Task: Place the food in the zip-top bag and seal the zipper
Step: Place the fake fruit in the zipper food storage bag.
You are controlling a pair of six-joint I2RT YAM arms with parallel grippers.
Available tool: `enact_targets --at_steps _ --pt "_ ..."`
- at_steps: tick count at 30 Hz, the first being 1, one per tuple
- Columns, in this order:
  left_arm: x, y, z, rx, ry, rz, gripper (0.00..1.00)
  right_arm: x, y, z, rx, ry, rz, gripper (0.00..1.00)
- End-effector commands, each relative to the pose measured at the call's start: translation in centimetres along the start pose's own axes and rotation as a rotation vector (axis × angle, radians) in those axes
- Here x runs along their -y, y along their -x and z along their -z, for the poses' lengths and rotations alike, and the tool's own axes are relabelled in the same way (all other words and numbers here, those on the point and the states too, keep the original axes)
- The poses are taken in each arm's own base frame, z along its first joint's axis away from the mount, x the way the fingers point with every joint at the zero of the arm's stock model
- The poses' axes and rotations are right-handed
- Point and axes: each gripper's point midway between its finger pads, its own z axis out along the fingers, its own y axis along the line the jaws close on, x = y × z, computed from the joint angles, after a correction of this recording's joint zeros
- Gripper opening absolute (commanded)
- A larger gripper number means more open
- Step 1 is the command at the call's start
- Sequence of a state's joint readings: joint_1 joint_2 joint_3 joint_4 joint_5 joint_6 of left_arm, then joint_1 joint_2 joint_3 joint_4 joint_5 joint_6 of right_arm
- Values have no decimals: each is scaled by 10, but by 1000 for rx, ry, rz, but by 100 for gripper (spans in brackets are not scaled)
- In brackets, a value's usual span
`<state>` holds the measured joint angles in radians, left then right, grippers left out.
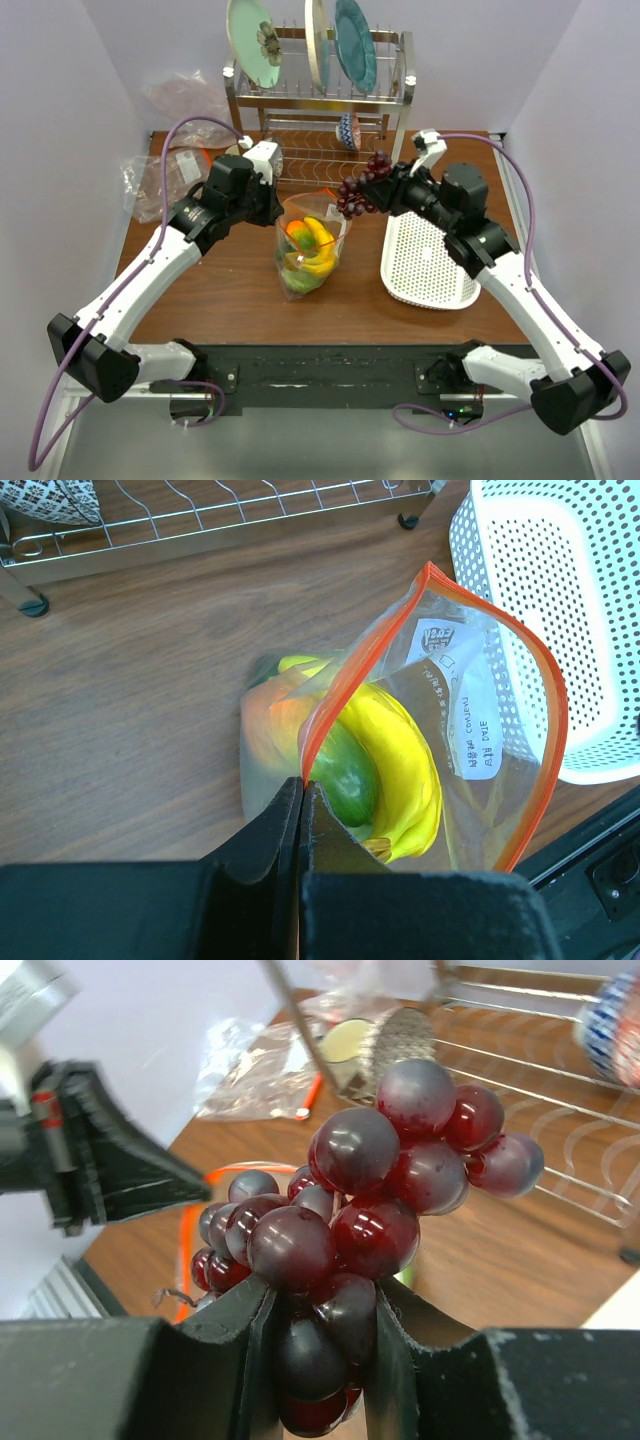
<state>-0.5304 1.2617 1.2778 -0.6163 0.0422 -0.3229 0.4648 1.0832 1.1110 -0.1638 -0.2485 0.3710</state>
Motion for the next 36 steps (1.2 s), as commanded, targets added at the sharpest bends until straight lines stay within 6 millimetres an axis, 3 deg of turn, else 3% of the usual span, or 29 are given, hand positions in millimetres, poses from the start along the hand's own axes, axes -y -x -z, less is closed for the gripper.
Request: enact_targets --at_steps 1,5,18,25,36 --pt "3 20 13 72 -7 14 0 -33 27 -9 73 47 138 14" --pt "4 22 15 75 -8 19 0 -47 13 -23 39 60 199 14" --pt "6 24 18 80 -13 29 0 -87 -60 -61 -141 54 391 13" --pt "5 23 18 79 -11 28 0 -98 -88 -66 -210 89 394 20" --pt "5 22 19 83 -9 29 0 -97 -134 -77 -302 122 321 24"
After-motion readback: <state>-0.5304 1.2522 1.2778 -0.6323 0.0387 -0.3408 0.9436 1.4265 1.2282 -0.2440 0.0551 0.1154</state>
